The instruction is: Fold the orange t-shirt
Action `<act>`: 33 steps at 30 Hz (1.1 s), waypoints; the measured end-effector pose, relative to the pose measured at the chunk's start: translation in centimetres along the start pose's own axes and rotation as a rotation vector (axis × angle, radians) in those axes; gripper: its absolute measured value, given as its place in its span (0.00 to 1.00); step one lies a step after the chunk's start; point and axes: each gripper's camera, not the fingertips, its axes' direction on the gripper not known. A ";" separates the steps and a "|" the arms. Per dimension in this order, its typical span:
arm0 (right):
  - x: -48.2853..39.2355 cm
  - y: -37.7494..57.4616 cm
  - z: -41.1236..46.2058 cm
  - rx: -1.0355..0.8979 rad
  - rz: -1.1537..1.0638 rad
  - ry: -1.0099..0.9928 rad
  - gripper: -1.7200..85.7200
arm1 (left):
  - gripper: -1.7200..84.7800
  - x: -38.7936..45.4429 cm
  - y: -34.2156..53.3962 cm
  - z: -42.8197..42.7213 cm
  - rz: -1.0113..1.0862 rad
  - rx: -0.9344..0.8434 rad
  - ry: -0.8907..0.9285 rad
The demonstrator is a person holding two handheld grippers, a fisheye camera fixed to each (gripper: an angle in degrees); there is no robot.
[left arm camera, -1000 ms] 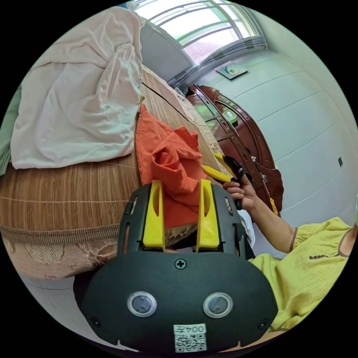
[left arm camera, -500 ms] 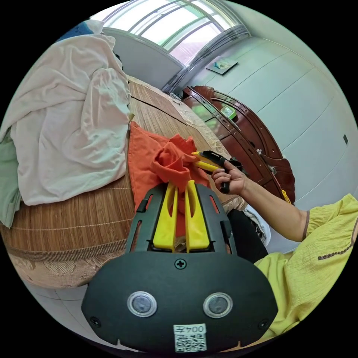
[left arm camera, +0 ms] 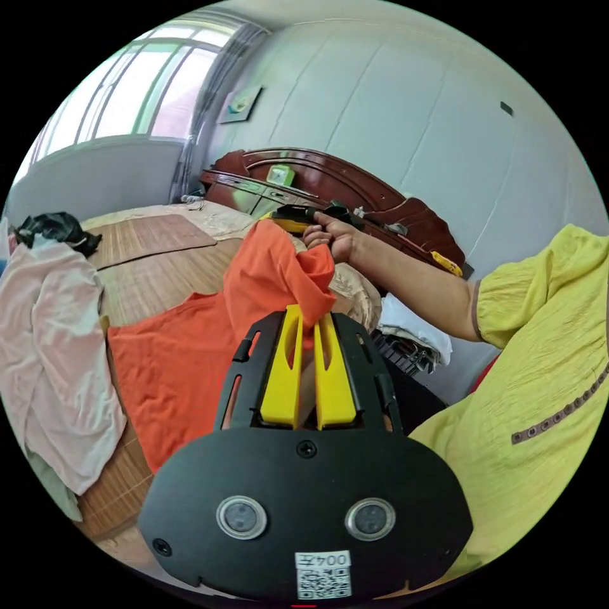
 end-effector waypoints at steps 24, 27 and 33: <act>20.8 9.5 -12.6 0.046 0.347 0.010 0.21 | 0.07 9.4 -6.9 23.1 0.082 -0.305 0.279; 18.7 8.6 -10.6 0.011 0.262 0.163 0.21 | 0.06 5.1 -5.5 22.9 -0.044 -0.344 0.118; 13.3 5.3 -4.1 -0.088 0.061 0.559 0.16 | 0.04 -3.3 -0.8 21.8 -0.284 -0.379 -0.176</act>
